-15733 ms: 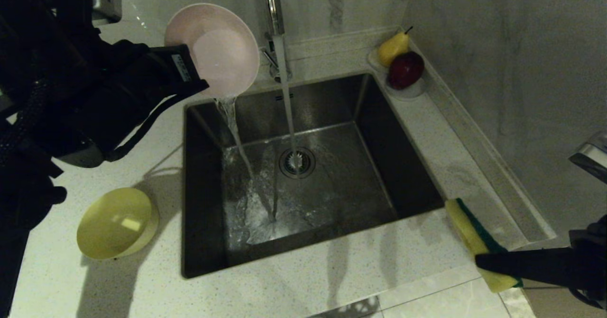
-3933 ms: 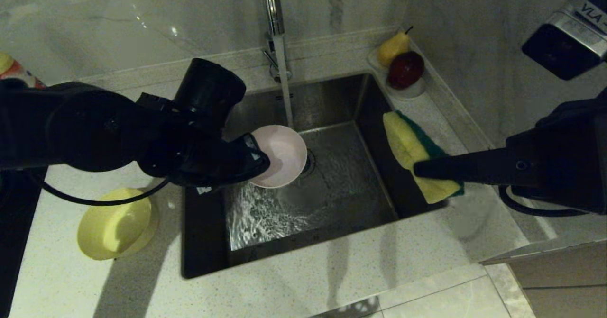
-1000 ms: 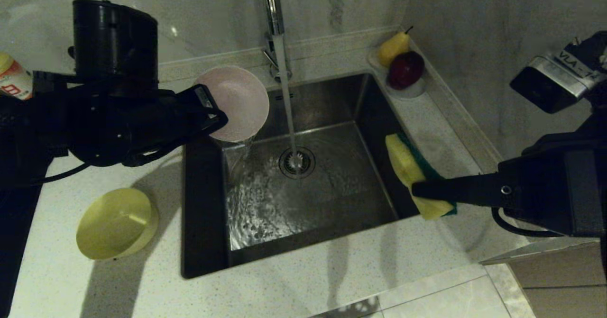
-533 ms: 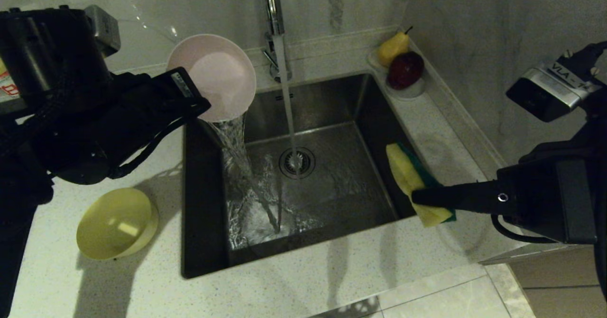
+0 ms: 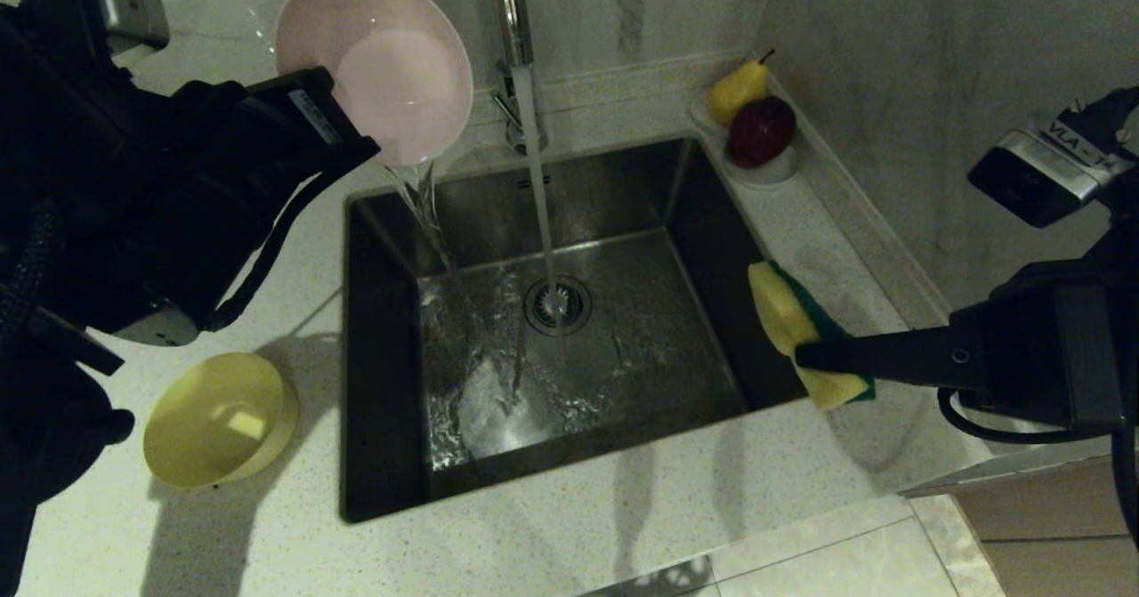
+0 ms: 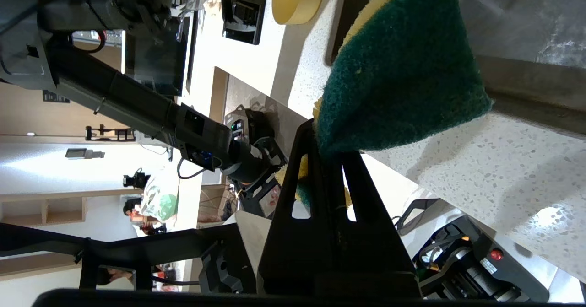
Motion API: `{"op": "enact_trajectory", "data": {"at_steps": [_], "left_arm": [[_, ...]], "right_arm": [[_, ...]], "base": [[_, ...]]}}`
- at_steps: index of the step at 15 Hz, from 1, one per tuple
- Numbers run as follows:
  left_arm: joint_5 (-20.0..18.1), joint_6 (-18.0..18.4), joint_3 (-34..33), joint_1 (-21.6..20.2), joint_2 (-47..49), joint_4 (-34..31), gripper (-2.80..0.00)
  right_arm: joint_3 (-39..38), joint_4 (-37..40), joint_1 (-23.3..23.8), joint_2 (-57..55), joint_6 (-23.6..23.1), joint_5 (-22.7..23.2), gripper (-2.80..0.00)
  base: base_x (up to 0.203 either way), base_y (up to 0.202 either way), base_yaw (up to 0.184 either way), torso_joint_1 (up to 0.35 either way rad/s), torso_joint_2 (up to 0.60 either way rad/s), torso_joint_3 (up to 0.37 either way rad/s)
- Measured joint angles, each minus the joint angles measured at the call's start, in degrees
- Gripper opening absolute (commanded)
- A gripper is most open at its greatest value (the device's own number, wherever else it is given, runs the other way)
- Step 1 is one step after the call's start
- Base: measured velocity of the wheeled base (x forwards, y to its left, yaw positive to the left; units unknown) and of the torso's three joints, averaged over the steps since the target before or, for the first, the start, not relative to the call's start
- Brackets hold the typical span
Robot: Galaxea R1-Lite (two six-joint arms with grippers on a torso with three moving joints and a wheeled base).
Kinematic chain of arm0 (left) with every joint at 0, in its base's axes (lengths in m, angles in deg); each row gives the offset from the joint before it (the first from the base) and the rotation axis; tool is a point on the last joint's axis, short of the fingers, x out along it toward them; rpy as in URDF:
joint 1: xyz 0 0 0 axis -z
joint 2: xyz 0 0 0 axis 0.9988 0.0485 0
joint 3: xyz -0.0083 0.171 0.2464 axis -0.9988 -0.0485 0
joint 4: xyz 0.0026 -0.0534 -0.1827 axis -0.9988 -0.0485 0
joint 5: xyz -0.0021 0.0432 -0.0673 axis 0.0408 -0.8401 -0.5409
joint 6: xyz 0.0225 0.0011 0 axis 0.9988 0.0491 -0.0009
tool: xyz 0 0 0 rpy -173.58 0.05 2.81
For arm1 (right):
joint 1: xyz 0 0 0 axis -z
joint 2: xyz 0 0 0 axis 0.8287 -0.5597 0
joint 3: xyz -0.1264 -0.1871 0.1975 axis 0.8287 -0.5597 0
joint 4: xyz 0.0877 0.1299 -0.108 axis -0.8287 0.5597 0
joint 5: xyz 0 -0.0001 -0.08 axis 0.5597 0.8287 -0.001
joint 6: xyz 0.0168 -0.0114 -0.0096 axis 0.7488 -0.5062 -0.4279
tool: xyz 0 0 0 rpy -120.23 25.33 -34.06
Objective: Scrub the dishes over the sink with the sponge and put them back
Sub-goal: Rinse the bowl, then place the bowl on the table
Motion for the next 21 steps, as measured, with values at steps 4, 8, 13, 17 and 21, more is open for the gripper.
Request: {"op": "enact_trajectory", "data": {"at_steps": [4, 8, 13, 17, 21], "left_arm": [[-4.69, 4.94, -4.72, 0.0, -0.71, 8.33, -2.8], [-8.29, 6.31, -7.24, -0.34, -2.19, 10.91, -2.8], [-8.1, 5.97, -7.54, -0.91, -3.81, 10.51, -2.8], [-5.66, 4.42, -6.42, -1.71, -5.65, -2.38, -2.8], [-4.0, -7.06, 2.87, -1.91, -10.47, -33.43, -2.8]], "right_arm": [[1.12, 0.18, 0.13, -0.34, 0.02, 0.94, -2.8], [1.87, 0.5, 0.03, -1.01, 0.02, 0.89, -2.8], [2.16, 0.85, 0.02, -1.23, 0.07, 0.94, -2.8], [0.41, 1.05, 0.05, 0.05, 0.1, 0.77, -2.8], [0.09, 4.32, 0.13, 1.57, 0.16, 0.52, -2.8]], "base": [[0.0, 0.0, 0.0, 0.0, 0.0, 0.0], [0.0, 0.0, 0.0, 0.0, 0.0, 0.0], [0.0, 0.0, 0.0, 0.0, 0.0, 0.0], [0.0, 0.0, 0.0, 0.0, 0.0, 0.0], [0.0, 0.0, 0.0, 0.0, 0.0, 0.0]]}}
